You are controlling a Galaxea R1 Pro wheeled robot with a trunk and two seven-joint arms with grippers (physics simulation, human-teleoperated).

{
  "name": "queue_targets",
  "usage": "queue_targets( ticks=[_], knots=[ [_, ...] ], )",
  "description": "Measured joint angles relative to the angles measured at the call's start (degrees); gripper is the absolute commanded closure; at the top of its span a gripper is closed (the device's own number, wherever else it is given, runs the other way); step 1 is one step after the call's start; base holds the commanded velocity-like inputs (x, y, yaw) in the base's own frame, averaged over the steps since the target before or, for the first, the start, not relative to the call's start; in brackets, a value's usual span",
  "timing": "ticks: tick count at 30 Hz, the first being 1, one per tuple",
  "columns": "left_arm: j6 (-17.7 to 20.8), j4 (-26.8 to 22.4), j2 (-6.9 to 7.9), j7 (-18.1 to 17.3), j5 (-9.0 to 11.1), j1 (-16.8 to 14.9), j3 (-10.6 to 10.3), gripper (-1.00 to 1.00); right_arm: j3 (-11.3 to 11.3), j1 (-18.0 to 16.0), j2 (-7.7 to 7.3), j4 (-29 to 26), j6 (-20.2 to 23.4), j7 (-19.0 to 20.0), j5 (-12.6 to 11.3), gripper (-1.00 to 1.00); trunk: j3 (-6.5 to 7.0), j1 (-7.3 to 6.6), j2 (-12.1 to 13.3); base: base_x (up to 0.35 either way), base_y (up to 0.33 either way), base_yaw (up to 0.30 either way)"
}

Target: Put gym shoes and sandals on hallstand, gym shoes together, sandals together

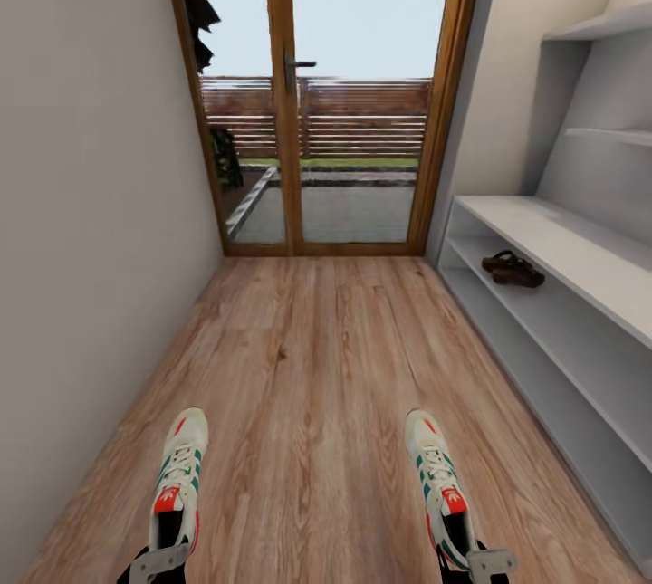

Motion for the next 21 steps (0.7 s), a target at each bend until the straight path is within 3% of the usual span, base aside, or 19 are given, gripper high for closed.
queue_targets(
  ticks=[21],
  knots=[
    [0.00, 0.05, 0.00, 0.00, -0.07, -0.01, -0.01, 1.00, 0.02, 0.02, 0.02, -0.01, 0.00, 0.00, 0.00, 1.00, 0.00, 0.00, 0.00, 0.339, 0.000, -0.222]
  ],
)
